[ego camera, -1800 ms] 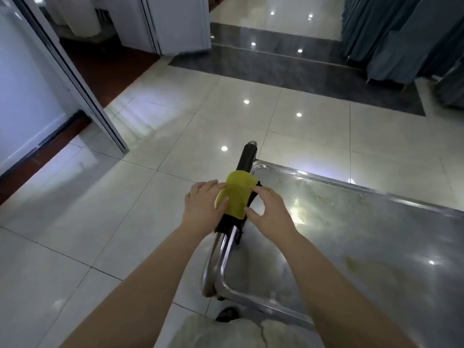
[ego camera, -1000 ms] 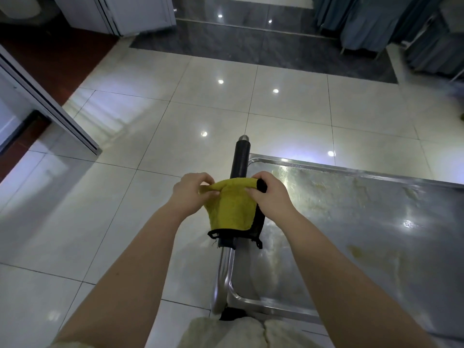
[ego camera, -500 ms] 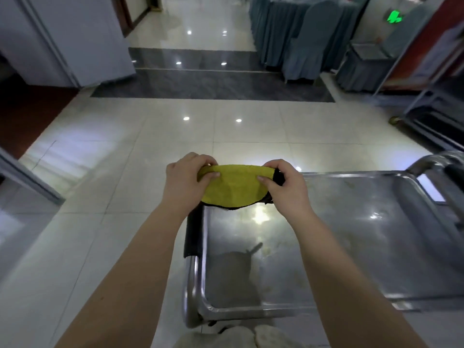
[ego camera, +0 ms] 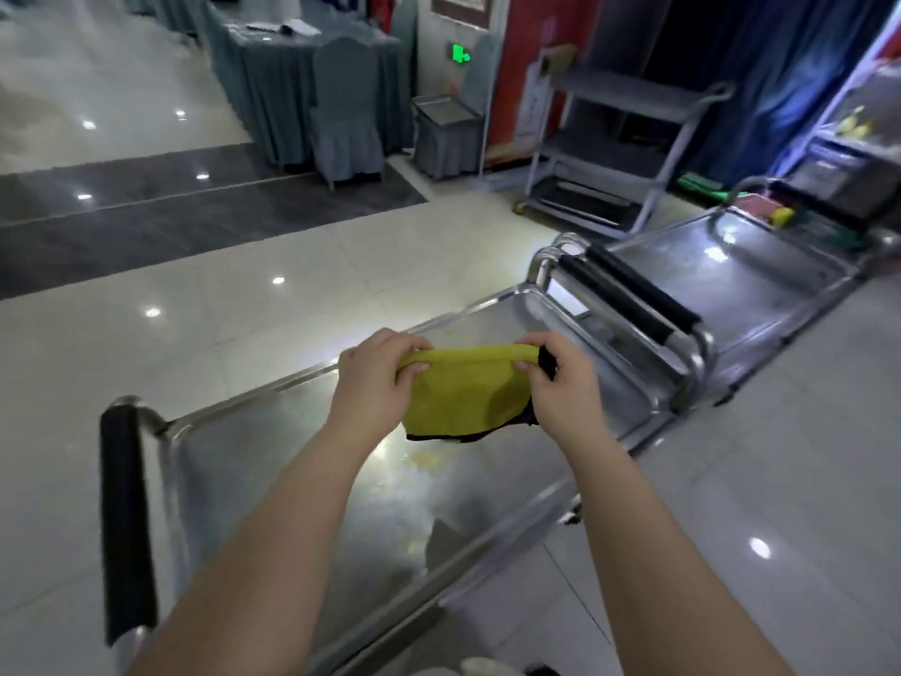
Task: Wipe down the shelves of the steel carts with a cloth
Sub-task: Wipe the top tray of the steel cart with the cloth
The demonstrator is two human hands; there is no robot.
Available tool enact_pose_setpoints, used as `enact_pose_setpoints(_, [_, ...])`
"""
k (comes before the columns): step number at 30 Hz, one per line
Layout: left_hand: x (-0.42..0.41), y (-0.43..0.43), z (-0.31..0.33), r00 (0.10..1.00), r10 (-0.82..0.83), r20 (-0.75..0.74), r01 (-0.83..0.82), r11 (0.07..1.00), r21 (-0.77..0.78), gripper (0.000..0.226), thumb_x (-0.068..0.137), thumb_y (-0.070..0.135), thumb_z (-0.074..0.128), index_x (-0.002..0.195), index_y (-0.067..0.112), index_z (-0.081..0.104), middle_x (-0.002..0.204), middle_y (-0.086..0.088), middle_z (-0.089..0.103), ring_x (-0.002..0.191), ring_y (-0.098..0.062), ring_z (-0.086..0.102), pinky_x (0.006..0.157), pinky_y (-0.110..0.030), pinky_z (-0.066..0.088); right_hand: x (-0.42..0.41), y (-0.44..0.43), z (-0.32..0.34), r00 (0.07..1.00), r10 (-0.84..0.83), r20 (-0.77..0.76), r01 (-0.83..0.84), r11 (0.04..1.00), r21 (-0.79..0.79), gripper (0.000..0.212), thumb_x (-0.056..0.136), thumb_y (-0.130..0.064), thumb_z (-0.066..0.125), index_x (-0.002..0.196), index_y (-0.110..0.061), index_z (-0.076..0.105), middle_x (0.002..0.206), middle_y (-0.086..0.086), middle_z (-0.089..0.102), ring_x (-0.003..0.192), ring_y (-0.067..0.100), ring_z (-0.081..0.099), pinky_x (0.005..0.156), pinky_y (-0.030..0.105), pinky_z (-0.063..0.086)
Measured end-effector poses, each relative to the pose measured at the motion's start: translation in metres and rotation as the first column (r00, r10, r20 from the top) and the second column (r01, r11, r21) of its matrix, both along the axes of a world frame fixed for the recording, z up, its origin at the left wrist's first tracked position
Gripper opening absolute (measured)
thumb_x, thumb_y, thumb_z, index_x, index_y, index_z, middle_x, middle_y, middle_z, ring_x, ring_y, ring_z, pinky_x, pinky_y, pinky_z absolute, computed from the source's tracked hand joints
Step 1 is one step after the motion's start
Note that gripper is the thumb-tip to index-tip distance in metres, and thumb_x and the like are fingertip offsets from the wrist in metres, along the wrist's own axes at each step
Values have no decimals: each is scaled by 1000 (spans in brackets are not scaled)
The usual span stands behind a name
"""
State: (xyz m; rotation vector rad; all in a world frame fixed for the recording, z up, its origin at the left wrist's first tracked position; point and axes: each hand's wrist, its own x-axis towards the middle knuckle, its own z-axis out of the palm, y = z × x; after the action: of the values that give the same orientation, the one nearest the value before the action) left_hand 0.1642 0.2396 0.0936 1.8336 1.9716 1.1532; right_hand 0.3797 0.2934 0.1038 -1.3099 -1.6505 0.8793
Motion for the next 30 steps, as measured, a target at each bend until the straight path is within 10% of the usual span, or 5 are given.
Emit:
enact_pose_setpoints(5, [90,31,-23,998,-67,9,68,995,-69,22,86,19,61,104,28,70,96,13,60,96,-18,61,94,-50,45,93,21,-30,997,-71,-28,68,991,-113,24,94,-9,56,101,-31,64,105,-14,57,101,14,56,82,48,56])
enact_pose_setpoints(16, [275,74,-90,992,-39,120,75,948,-309,12,89,30,68,100,27,69,99,12,64,91,-11,61,89,-33,48,272,70,-76,994,-61,92,78,977,-198,32,92,4,50,104,-25,61,108,-11,57,97,0,50,82,11,37])
enact_pose_setpoints(30, [278,186,-163,984,133,118,-60,872,-485,19,91,25,63,109,23,67,112,3,65,103,-19,60,89,-35,49,252,191,-136,941,7,338,95,954,-283,27,97,-11,52,123,-19,54,123,-2,52,105,15,51,90,27,40])
